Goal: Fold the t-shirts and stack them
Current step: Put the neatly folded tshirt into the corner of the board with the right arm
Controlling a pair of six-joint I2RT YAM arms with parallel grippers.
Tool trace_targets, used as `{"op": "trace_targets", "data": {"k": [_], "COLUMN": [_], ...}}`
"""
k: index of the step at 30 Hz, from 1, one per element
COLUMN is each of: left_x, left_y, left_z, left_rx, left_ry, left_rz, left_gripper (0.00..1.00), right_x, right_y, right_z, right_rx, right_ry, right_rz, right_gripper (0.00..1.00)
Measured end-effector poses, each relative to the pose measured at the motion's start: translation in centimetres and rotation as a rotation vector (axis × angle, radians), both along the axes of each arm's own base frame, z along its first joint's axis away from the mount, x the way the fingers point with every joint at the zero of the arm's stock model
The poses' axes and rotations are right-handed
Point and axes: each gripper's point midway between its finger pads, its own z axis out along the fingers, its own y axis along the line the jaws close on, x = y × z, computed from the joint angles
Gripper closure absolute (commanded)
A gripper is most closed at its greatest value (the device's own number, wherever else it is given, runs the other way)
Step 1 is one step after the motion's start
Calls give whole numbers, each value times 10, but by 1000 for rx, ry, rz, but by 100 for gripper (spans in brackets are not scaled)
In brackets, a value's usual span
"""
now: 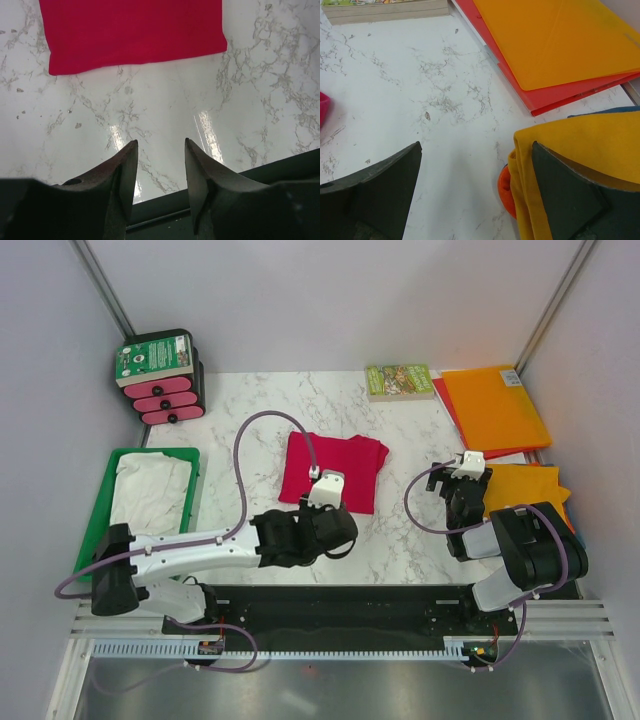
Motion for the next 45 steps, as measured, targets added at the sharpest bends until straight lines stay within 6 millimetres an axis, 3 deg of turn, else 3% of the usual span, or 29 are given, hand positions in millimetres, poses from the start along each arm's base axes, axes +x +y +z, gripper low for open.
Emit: {"op": "trace_targets", "data": {"k": [4,7,14,18,21,24,28,29,31,33,34,36,38,39,45], "left_x": [14,32,103,136,161,191,222,227,234,237,238,238,234,234,231], "left_y": [-1,12,75,77,71,66,58,57,55,55,53,51,51,50,43], "left_z": [1,-1,-5,-18,-29,-42,-64,-71,-86,-101,-107,-122,-132,-132,-134], "left_rx": [27,48,62,109,103,80,44,35,23,25,26,36,46,43,-17], "left_ry": [-27,-32,-22,4,23,50,91,106,144,178,194,225,251,252,281], "left_rz": [40,108,377,400,389,377,363,359,349,342,338,330,328,329,363], "left_gripper": [48,48,49,49,49,50,54,58,63,69,71,76,77,77,80], "right_x": [0,0,2,17,55,83,89,83,73,65,61,54,42,36,30], "right_y": [0,0,4,16,36,48,44,35,14,-3,-1,12,29,37,77], "right_z": [0,0,-4,-1,38,94,151,159,155,133,117,87,63,55,49], "right_rx": [0,0,6,-20,-45,-104,-118,-83,-21,48,83,136,173,185,191], "right_ry": [0,0,19,107,168,204,231,237,276,366,419,518,597,625,678], "right_rz": [0,0,48,153,243,307,328,335,341,337,350,391,429,441,514], "right_gripper": [2,2,2,2,2,2,3,11,25,28,40,44,27,4,2]}}
